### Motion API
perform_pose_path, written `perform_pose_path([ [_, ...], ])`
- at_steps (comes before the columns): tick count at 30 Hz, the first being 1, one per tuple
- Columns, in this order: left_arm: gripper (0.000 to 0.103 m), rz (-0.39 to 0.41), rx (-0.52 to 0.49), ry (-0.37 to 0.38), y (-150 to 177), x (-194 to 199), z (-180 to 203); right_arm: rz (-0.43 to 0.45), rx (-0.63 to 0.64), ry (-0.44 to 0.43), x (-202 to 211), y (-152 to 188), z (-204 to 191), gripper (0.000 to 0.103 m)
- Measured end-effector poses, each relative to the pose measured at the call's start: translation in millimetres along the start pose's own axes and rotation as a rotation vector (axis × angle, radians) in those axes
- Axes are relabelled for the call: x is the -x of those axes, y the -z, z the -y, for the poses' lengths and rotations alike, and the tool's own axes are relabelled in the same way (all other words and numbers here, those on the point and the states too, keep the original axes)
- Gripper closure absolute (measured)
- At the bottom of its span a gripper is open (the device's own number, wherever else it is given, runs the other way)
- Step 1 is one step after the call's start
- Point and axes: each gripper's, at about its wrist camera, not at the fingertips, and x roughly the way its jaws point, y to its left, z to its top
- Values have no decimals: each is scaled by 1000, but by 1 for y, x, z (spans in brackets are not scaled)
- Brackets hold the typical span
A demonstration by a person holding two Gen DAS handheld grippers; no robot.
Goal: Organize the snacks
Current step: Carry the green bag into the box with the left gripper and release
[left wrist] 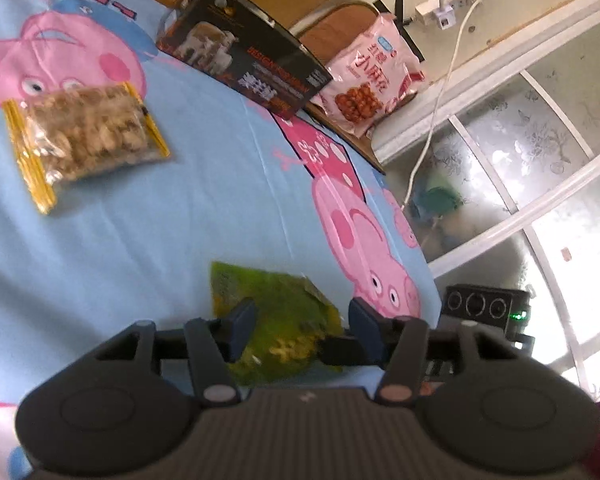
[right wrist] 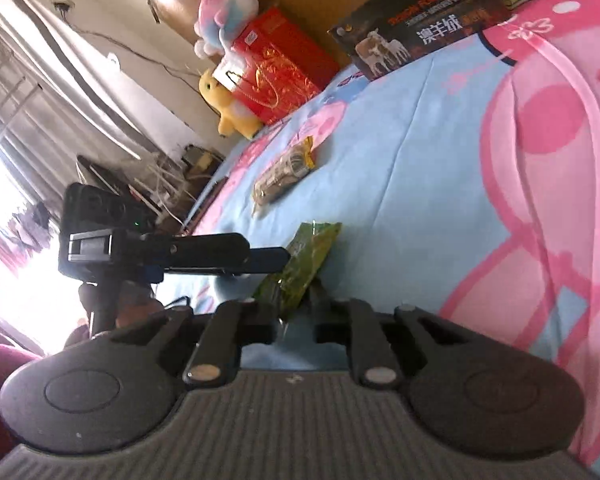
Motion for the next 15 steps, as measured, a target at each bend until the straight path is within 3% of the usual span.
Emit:
perform_pose_path([
  [4,41,53,9,-27,-8,15,-4,34,-130,-109,11,-3,17,87],
  [9,39,38,21,37,-11,12,-2,105,-201,-193,27,-10,26,87],
  [13,67,9,-4,53,-10,1,6,102,-203,-217,23,-13,23,87],
  [15,71,16,-16,58,-16,1,7,103,-183,-200,23,-17,22,87],
])
